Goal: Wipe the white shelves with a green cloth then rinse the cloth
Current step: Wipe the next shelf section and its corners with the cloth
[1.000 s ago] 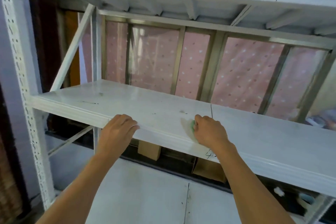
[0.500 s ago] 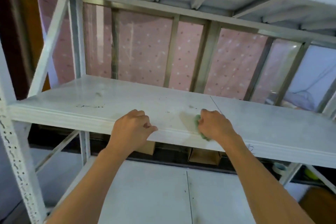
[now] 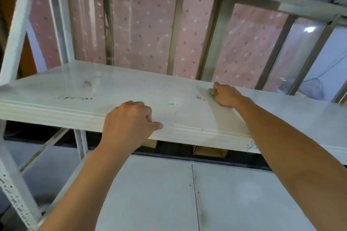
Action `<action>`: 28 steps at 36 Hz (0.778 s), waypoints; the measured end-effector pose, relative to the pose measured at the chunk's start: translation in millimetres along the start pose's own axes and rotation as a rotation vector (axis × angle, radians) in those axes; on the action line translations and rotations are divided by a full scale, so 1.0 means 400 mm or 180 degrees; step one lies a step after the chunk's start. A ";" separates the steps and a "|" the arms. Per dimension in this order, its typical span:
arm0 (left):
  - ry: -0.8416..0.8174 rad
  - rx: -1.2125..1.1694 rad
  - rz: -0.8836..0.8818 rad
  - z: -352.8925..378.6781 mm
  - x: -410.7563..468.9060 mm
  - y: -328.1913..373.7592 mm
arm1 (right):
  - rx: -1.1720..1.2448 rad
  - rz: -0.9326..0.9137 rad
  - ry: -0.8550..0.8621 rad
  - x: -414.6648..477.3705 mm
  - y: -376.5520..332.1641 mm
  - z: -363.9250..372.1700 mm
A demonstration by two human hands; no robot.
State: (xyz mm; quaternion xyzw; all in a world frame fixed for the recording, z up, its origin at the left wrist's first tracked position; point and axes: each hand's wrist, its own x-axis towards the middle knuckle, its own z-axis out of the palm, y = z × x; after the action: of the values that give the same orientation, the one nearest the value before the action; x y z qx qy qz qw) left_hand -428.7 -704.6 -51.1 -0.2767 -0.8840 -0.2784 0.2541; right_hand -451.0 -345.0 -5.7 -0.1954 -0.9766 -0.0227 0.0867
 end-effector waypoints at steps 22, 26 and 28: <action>-0.0136 0.0106 -0.0093 -0.010 0.010 0.007 | 0.0171 -0.0933 -0.0101 -0.138 -0.038 -0.024; -0.0131 0.0109 -0.0061 -0.009 0.008 0.006 | -0.0063 -0.0368 -0.0015 -0.151 0.082 -0.022; -0.0106 0.0146 -0.0039 -0.007 0.007 0.005 | -0.0210 -0.0304 0.0016 -0.170 0.086 -0.021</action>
State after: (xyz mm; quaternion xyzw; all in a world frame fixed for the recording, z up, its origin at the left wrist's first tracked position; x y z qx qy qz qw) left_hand -428.6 -704.0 -46.5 -0.2699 -0.8959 -0.2550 0.2439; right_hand -374.5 -339.6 -9.3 -0.1512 -0.9833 -0.0594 0.0815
